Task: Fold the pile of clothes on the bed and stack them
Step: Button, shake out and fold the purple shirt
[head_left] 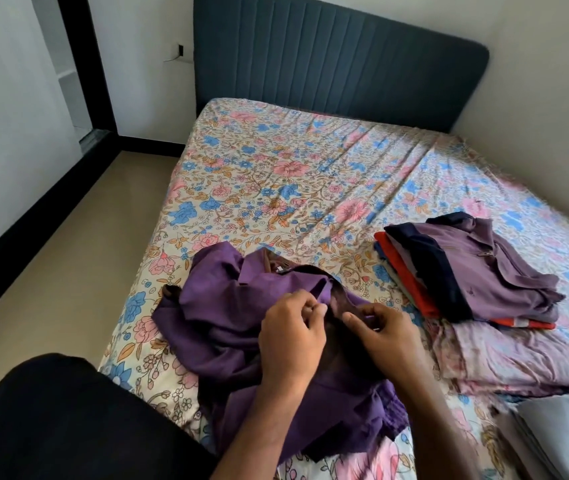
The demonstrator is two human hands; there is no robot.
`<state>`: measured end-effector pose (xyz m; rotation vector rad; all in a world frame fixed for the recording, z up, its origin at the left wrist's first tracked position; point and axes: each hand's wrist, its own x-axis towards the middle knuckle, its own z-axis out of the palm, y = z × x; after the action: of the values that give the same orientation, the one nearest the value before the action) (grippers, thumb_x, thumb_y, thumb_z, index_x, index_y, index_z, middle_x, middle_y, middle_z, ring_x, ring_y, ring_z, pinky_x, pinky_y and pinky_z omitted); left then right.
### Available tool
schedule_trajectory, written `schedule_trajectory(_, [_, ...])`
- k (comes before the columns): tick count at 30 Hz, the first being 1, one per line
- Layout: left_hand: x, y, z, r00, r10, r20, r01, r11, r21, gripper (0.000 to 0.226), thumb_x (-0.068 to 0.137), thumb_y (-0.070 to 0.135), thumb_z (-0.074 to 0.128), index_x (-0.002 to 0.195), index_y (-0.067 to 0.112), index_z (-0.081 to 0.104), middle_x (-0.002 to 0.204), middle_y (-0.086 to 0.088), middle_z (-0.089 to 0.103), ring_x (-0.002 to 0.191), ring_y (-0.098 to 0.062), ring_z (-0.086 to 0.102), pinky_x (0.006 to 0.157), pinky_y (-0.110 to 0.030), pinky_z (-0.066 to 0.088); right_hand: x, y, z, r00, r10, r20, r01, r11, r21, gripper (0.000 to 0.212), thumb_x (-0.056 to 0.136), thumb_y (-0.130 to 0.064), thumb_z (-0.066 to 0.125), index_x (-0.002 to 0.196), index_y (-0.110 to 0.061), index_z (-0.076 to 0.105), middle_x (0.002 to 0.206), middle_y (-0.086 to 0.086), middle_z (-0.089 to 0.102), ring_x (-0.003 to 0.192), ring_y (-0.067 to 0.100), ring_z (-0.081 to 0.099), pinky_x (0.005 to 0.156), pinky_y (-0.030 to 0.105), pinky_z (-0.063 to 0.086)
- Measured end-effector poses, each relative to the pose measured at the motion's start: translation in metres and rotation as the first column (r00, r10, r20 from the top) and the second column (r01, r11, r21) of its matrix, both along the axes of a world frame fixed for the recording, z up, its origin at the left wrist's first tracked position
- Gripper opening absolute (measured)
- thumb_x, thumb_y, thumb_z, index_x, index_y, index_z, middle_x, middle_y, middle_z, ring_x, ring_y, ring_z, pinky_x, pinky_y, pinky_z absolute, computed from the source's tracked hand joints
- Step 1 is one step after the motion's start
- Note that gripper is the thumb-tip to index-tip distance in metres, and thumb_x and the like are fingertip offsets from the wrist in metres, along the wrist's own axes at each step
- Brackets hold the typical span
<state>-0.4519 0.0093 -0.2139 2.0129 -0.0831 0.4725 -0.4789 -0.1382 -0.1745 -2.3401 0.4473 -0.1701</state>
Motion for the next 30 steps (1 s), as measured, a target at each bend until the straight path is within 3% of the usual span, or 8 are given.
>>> schedule_trajectory(4, [0.002,-0.001,-0.006,0.957,0.144,-0.253,-0.091,0.974,0.210,0.027,0.084,0.049,0.072,0.085,0.024,0.061,0.085,0.006,0.071,0.088,-0.028,0.068,0.061,-0.033,0.040,0.000,0.003,-0.006,0.996,-0.061,0.065,0.061,0.998,0.010,0.019,0.086,-0.023,0.078,0.069,-0.030,0.075,0.062,-0.013,0.069,0.058,0.002,0.063,0.052,0.020,0.048])
schedule_trajectory(7, [0.003,-0.003,-0.006,0.949,0.150,-0.276,-0.075,0.961,0.265,0.024,0.085,0.047,0.070,0.088,0.025,0.061,0.091,0.004,0.071,0.092,-0.031,0.067,0.065,-0.036,0.043,-0.003,0.008,-0.005,0.998,-0.039,0.058,0.036,0.998,0.043,0.018,0.084,-0.019,0.081,0.069,-0.028,0.076,0.062,-0.016,0.069,0.060,0.000,0.064,0.048,0.014,0.044])
schedule_trajectory(12, [-0.003,0.002,0.000,0.993,0.100,0.070,-0.115,0.960,0.255,0.008,0.082,0.015,0.075,0.084,0.022,0.071,0.084,0.006,0.062,0.073,-0.025,0.065,0.052,-0.028,0.035,-0.003,0.014,-0.004,0.999,-0.024,0.048,0.024,1.000,0.007,0.021,0.088,-0.028,0.078,0.069,-0.023,0.071,0.062,-0.008,0.070,0.057,0.012,0.064,0.057,0.038,0.054])
schedule_trajectory(16, [-0.013,0.018,0.002,0.909,0.141,0.392,-0.249,0.938,0.240,0.018,0.085,0.009,0.071,0.098,0.018,0.079,0.094,0.001,0.065,0.078,-0.020,0.059,0.055,-0.030,0.047,-0.004,0.010,-0.004,0.996,0.090,0.021,-0.090,0.996,-0.012,0.021,0.093,-0.034,0.071,0.075,-0.023,0.068,0.067,-0.003,0.069,0.060,0.014,0.062,0.060,0.042,0.053])
schedule_trajectory(23, [-0.036,0.019,0.015,0.884,-0.046,0.465,-0.157,0.909,0.387,0.021,0.090,0.015,0.068,0.109,0.021,0.076,0.083,0.003,0.059,0.068,-0.019,0.055,0.057,-0.038,0.042,-0.007,0.017,0.006,0.992,0.124,0.034,-0.124,0.992,-0.008,0.028,0.097,-0.035,0.066,0.074,-0.021,0.069,0.068,0.000,0.070,0.061,0.018,0.064,0.060,0.044,0.057])
schedule_trajectory(26, [-0.036,0.013,0.008,0.933,-0.063,0.355,-0.033,0.966,0.258,0.014,0.094,0.019,0.063,0.104,0.023,0.072,0.080,0.007,0.059,0.062,-0.017,0.057,0.054,-0.037,0.048,-0.007,0.023,0.001,0.987,0.134,0.085,-0.138,0.989,0.045,0.032,0.099,-0.032,0.063,0.071,-0.018,0.067,0.062,-0.001,0.065,0.054,0.012,0.055,0.058,0.044,0.052])
schedule_trajectory(28, [-0.034,0.014,-0.001,0.966,-0.143,0.214,0.147,0.989,-0.003,0.014,0.095,0.018,0.061,0.101,0.022,0.072,0.086,0.009,0.066,0.071,-0.010,0.063,0.062,-0.032,0.053,-0.009,0.030,-0.003,0.979,0.155,0.132,-0.169,0.981,0.098,0.032,0.101,-0.028,0.061,0.071,-0.020,0.067,0.062,-0.003,0.064,0.052,0.009,0.052,0.052,0.038,0.046])
schedule_trajectory(30, [-0.032,0.018,-0.007,0.960,-0.274,0.050,0.275,0.908,-0.315,0.025,0.094,0.014,0.057,0.102,0.029,0.075,0.088,0.009,0.070,0.072,-0.008,0.066,0.064,-0.022,0.050,-0.011,0.037,-0.004,0.974,0.148,0.171,-0.177,0.969,0.172,0.031,0.103,-0.025,0.058,0.074,-0.021,0.068,0.062,-0.006,0.065,0.050,0.004,0.051,0.049,0.023,0.040])
